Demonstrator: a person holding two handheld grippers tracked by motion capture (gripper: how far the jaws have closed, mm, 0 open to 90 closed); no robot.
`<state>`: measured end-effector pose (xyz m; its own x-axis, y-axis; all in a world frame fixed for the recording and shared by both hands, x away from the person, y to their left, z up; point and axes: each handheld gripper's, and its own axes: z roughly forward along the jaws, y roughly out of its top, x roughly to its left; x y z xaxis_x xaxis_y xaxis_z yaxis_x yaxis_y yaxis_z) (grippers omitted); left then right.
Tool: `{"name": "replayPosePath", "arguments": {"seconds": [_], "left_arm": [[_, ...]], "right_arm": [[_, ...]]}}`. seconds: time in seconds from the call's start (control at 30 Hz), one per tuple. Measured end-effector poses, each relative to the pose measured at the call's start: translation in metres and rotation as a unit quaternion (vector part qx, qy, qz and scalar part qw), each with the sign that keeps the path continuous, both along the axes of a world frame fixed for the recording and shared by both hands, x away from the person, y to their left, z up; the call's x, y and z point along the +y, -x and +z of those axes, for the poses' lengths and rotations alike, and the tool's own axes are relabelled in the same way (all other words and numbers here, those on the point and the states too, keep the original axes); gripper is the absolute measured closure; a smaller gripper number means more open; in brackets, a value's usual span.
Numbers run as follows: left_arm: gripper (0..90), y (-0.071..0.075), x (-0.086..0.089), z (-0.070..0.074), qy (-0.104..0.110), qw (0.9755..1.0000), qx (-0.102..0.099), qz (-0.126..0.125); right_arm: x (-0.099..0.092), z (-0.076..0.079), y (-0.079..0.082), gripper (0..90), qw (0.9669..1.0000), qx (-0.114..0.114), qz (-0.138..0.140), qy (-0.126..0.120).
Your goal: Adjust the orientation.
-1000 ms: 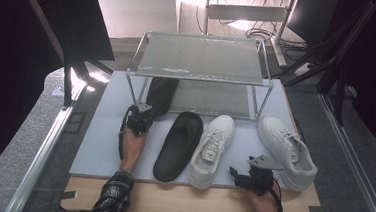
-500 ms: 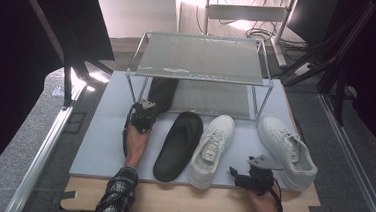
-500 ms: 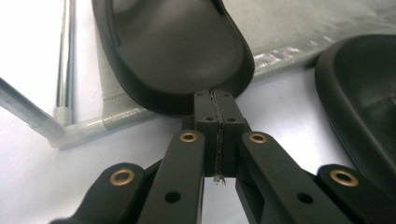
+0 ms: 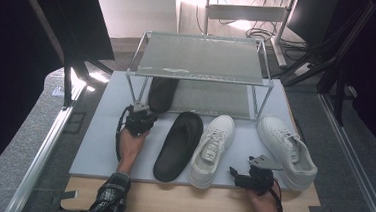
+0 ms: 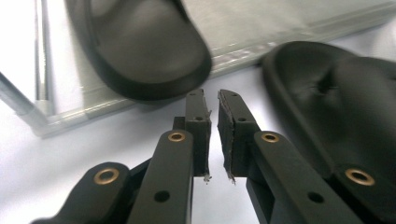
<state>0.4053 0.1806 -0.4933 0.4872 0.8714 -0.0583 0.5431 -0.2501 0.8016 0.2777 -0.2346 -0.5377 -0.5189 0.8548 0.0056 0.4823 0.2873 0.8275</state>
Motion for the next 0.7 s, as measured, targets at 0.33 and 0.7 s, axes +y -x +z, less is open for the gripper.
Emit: {"name": "replayPosePath", "arguments": {"seconds": [0.33,0.7], "left_arm": [[78.5,0.027,0.002,0.021,-0.007,0.9994,-0.011,-0.032],[69.5,0.061,-0.002,0.031,0.022,0.9972,-0.01,-0.07]], "right_arm": [[0.0,0.0,0.0,15.2,1.0,0.0,0.0,0.0],[0.0,0.0,0.0,15.3,1.0,0.0,0.0,0.0]]}}
